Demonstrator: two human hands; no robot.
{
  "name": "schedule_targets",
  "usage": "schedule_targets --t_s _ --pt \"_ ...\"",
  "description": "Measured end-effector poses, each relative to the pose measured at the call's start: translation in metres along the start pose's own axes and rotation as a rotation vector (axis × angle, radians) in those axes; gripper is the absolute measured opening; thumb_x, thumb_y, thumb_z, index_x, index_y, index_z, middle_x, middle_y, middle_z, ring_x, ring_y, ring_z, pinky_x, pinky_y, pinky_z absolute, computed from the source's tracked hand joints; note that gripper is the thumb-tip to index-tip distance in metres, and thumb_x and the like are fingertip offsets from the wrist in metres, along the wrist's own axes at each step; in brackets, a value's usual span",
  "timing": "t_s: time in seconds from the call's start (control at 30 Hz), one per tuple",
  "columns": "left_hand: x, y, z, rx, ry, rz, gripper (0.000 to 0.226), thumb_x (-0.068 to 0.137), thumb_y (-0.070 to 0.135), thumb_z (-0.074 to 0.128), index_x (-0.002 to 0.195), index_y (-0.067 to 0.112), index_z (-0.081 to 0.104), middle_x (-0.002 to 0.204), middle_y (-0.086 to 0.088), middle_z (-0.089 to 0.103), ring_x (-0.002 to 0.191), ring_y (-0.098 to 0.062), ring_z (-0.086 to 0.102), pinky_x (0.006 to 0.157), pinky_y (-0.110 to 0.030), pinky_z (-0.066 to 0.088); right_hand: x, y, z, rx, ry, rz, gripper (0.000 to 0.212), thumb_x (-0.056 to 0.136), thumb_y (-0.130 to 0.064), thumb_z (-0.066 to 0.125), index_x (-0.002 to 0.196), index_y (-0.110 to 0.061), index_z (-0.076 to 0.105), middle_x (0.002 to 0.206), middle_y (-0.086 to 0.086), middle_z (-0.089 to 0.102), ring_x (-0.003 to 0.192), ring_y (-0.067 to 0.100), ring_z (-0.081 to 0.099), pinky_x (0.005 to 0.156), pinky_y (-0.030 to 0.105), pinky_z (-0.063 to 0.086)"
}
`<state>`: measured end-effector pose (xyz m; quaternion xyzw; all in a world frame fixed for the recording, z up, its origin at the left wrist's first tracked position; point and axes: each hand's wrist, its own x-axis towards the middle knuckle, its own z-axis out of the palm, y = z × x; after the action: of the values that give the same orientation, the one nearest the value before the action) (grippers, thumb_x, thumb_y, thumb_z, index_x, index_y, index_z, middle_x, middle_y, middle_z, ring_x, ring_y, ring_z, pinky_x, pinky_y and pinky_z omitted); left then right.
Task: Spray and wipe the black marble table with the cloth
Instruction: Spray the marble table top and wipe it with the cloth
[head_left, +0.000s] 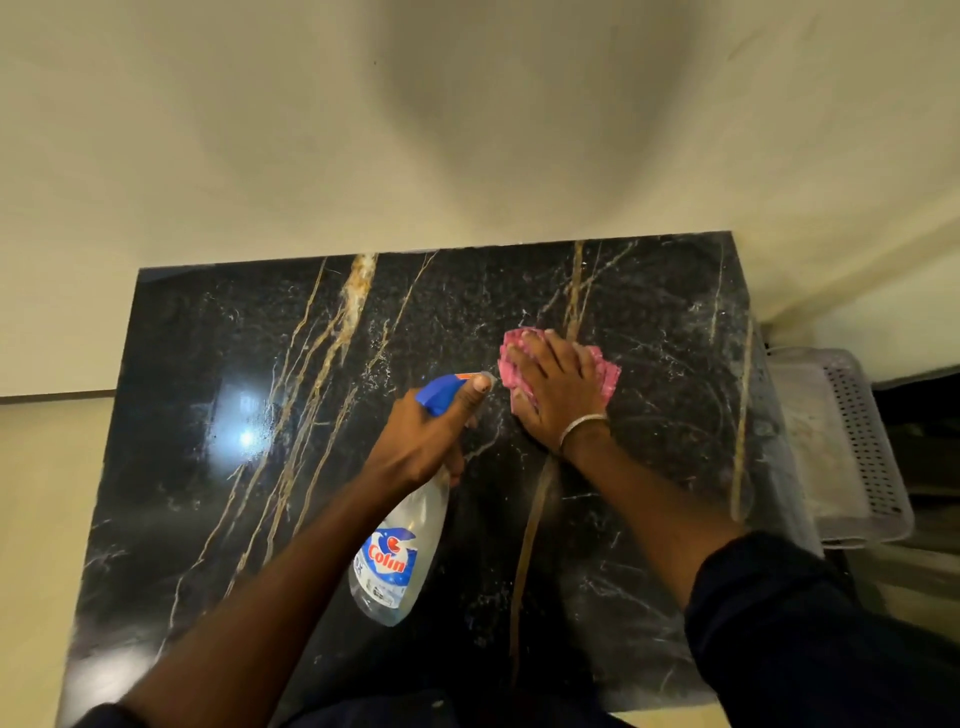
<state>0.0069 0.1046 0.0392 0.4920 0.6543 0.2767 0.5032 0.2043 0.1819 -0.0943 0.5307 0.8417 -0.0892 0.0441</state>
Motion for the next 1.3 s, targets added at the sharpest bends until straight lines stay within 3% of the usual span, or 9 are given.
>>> schedule_targets --t_s 0.1,0.33,0.6,0.73,0.87,0.97,1.17,1.3 --pt "-0.014 0.0 0.004 0.005 -0.014 -0.006 0.038 0.095 0.058 0.041 0.08 0.029 0.06 0.048 -0.005 0.061 0.046 -0.021 0.064 0.06 -0.024 0.049 -0.039 -0.013 0.007 0.015 -0.002 0.009 0.069 0.087 -0.049 0.041 0.15 -0.025 0.032 0.155 0.002 0.033 0.142 0.029 0.029 0.112 0.053 0.022" --pt "-0.038 -0.006 0.01 0.003 -0.05 -0.013 0.055 0.097 0.056 0.042 0.086 0.006 0.06 0.049 -0.01 0.06 0.044 -0.028 0.063 0.055 -0.028 0.05 -0.128 -0.042 0.028 0.037 -0.014 -0.004 0.071 0.088 -0.049 0.042 0.153 -0.026 0.026 0.159 0.002 0.026 0.146 0.03 0.022 0.115 0.055 0.018" --pt "-0.037 -0.007 0.007 -0.014 -0.04 -0.029 0.052 0.092 0.061 0.043 0.085 0.013 0.062 0.048 -0.01 0.063 0.043 -0.028 0.063 0.051 -0.027 0.052 -0.155 -0.051 0.039 0.058 -0.003 0.015 0.072 0.088 -0.05 0.043 0.154 -0.027 0.025 0.161 0.002 0.023 0.148 0.028 0.019 0.115 0.057 0.018" --pt "-0.029 -0.004 0.007 -0.013 -0.036 -0.008 0.032 0.096 0.054 0.043 0.085 0.029 0.06 0.049 0.001 0.063 0.042 -0.022 0.062 0.049 -0.026 0.052 -0.139 -0.048 0.036 0.066 0.024 -0.007 0.073 0.087 -0.05 0.044 0.153 -0.027 0.026 0.16 0.001 0.025 0.147 0.028 0.021 0.115 0.056 0.019" --pt "-0.017 -0.002 0.007 -0.015 -0.031 -0.016 0.04 0.096 0.055 0.044 0.089 0.021 0.064 0.053 -0.009 0.065 0.043 -0.028 0.064 0.048 -0.022 0.049 -0.091 -0.039 0.026 0.054 0.032 -0.02 0.074 0.084 -0.05 0.046 0.152 -0.025 0.03 0.158 0.002 0.028 0.145 0.029 0.025 0.114 0.055 0.02" --pt "-0.006 0.0 0.006 -0.026 -0.015 -0.005 0.034 0.098 0.052 0.044 0.077 0.031 0.061 0.046 -0.003 0.062 0.042 -0.023 0.063 0.05 -0.021 0.049 -0.046 -0.032 0.016 0.063 0.031 -0.008 0.072 0.085 -0.05 0.044 0.151 -0.025 0.031 0.156 0.001 0.031 0.144 0.028 0.026 0.112 0.054 0.022" --pt "0.017 0.003 0.006 -0.032 0.001 -0.016 0.029 0.097 0.05 0.043 0.08 0.035 0.06 0.05 0.003 0.062 0.042 -0.014 0.061 0.051 -0.017 0.049 0.026 -0.021 0.006 0.05 0.055 0.009 0.07 0.084 -0.05 0.041 0.148 -0.023 0.038 0.154 0.004 0.036 0.142 0.029 0.029 0.112 0.054 0.024" --pt "0.029 0.001 0.006 -0.031 -0.009 -0.03 0.031 0.095 0.056 0.042 0.079 0.035 0.06 0.051 0.003 0.062 0.043 -0.017 0.063 0.056 -0.022 0.05 0.062 -0.013 -0.002 0.019 0.062 0.017 0.07 0.085 -0.051 0.03 0.149 -0.023 0.037 0.154 0.005 0.036 0.143 0.03 0.029 0.113 0.053 0.023"
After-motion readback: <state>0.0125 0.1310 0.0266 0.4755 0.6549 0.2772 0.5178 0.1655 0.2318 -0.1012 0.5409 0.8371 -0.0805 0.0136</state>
